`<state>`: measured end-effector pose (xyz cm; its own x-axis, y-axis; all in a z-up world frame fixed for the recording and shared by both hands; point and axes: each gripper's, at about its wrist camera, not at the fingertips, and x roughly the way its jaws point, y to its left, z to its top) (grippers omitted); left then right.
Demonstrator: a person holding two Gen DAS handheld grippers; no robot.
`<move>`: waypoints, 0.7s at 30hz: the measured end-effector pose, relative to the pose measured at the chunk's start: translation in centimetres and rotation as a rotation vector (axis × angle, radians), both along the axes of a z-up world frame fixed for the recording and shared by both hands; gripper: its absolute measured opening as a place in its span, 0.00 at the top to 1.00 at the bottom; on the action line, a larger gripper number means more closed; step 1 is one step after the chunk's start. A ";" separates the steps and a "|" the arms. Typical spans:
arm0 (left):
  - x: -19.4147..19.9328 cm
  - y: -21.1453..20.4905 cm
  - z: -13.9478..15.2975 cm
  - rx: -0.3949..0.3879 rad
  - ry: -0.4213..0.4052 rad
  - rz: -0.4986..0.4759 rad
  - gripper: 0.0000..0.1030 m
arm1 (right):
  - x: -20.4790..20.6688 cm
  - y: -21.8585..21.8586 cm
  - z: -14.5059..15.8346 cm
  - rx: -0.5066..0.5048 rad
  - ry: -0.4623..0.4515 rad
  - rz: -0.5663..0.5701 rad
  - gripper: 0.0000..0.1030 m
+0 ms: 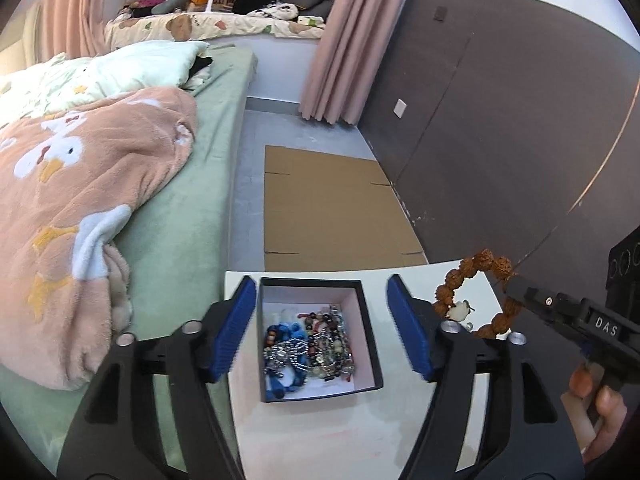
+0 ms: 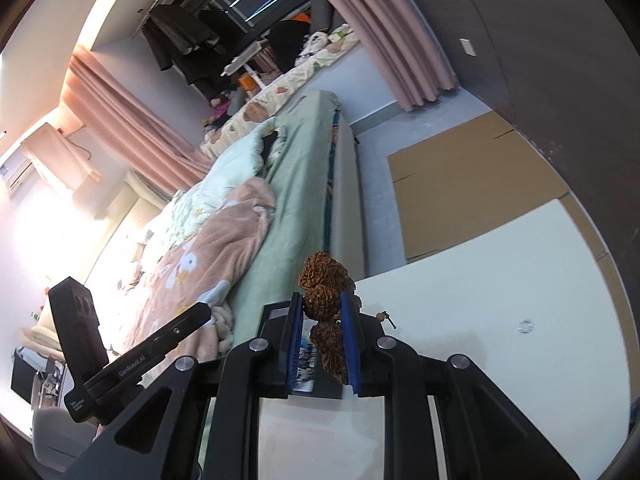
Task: Organize jewelry
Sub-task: 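Drop the beaded bracelet into the box with the left gripper while the right drops the brown bracelet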
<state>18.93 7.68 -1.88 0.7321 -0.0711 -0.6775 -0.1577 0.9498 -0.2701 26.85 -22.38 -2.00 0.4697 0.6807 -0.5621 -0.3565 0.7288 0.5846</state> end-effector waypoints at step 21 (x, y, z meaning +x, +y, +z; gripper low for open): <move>-2.0 4.8 0.4 -0.091 -0.029 0.079 0.12 | -0.3 7.1 -0.3 0.056 -0.023 0.116 0.62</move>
